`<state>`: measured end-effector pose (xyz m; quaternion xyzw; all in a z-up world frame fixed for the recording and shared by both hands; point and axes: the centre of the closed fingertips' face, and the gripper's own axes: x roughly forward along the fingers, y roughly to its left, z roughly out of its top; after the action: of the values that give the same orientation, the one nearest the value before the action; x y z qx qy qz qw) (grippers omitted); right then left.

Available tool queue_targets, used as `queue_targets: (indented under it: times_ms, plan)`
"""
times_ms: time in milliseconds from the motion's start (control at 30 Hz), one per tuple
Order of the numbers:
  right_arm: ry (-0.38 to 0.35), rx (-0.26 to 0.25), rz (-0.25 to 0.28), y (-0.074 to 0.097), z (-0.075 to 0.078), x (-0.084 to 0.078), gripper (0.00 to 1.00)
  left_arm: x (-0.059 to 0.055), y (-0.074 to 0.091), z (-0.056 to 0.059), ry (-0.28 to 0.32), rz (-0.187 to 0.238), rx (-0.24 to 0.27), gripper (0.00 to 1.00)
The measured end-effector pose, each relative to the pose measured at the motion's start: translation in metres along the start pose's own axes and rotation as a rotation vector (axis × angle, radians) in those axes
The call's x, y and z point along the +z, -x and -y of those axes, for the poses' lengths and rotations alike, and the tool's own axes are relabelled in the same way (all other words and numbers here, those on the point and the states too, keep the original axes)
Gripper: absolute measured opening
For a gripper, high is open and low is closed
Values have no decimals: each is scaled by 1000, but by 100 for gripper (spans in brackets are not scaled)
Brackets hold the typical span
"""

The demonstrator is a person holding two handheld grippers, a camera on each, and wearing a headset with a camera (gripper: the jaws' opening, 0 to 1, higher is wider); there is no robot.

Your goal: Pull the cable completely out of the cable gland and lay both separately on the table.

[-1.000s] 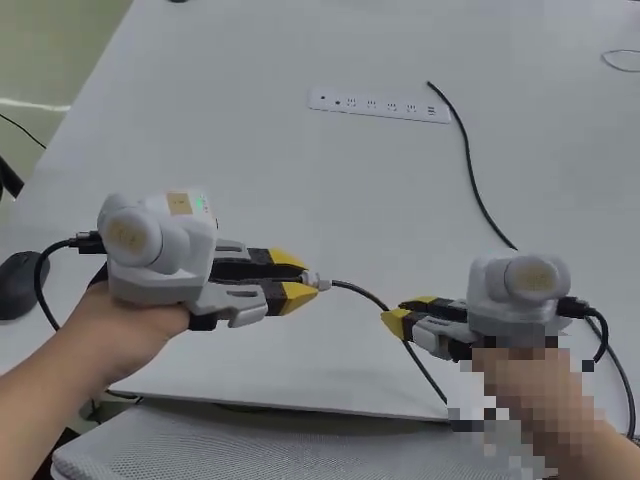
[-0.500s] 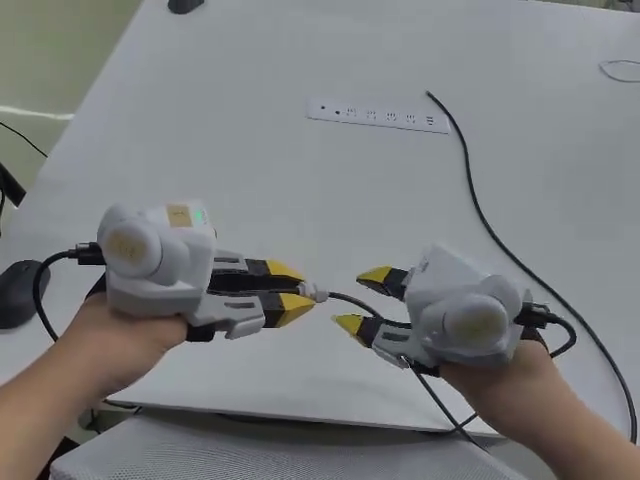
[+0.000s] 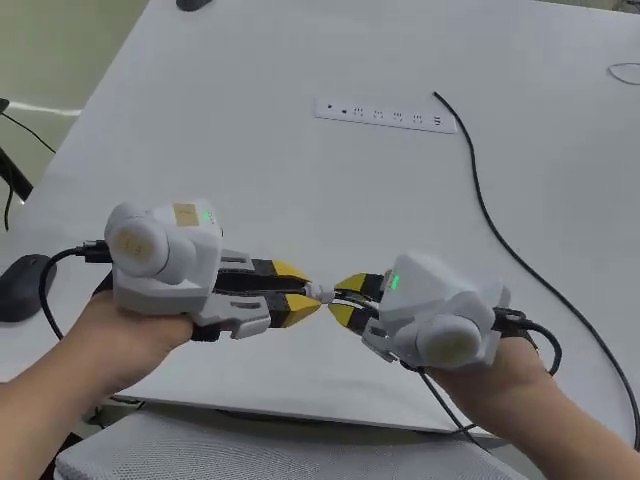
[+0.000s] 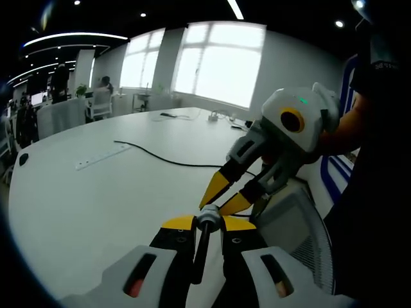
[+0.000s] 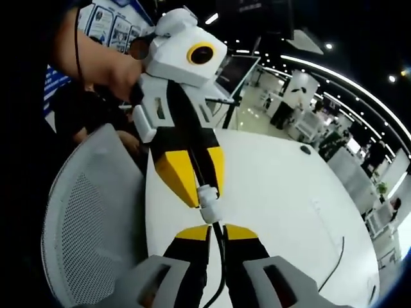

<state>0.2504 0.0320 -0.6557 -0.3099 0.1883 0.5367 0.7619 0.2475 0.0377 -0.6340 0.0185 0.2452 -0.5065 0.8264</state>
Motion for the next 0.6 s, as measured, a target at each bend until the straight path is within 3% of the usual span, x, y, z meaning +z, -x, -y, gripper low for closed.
queue_targets:
  times_ms: [267, 600]
  plan:
    - [-17, -5, 29, 0, -2, -1, 0, -1, 0, 1, -1, 1, -3, 15]
    - [-15, -32, 28, 0, 1, -1, 0, 1, -1, 1, 4, 11, -4, 15]
